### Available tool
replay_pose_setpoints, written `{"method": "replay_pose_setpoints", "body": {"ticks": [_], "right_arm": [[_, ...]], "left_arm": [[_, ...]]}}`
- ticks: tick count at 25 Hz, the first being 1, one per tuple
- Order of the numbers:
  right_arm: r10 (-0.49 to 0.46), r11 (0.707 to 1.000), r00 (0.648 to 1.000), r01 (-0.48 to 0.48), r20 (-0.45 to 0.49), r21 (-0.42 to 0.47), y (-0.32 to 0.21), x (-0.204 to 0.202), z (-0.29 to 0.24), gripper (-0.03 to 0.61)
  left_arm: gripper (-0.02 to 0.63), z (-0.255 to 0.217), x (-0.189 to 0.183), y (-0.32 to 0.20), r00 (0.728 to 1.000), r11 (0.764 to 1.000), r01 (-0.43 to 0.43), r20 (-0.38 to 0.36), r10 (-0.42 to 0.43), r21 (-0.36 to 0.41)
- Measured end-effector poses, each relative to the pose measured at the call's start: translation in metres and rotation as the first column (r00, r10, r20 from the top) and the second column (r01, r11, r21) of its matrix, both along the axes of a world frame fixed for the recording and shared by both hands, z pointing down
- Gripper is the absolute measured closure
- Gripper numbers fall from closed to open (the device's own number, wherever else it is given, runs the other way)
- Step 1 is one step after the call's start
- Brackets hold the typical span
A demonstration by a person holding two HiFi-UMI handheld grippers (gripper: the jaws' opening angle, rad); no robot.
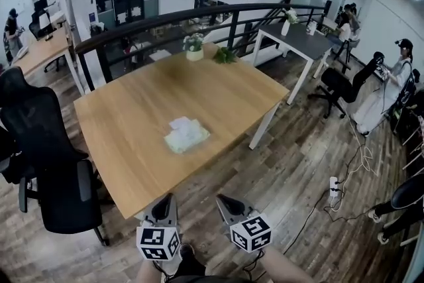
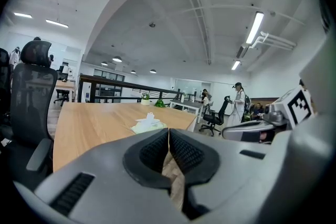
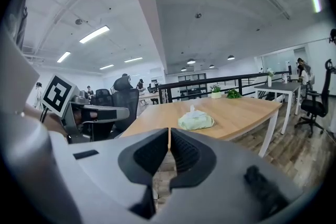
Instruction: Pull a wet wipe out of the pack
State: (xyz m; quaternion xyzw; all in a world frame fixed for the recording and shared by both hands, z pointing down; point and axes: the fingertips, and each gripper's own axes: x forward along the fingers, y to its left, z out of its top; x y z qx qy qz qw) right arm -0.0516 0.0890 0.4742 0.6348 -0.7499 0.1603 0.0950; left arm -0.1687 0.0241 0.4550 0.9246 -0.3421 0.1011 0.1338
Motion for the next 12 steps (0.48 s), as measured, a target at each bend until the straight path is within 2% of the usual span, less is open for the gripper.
{"method": "replay_pose_setpoints", "body": {"ticks": [12], "right_arm": [[0.054,0.998,0.998,-0.055,-0.024,-0.025,-0.068,0.008,-0.001,0.551]], "left_arm": [[0.598,0.009,0.007,-0.071,0.999,0.998,-0.041,-0.016,0.04,-0.042]]}}
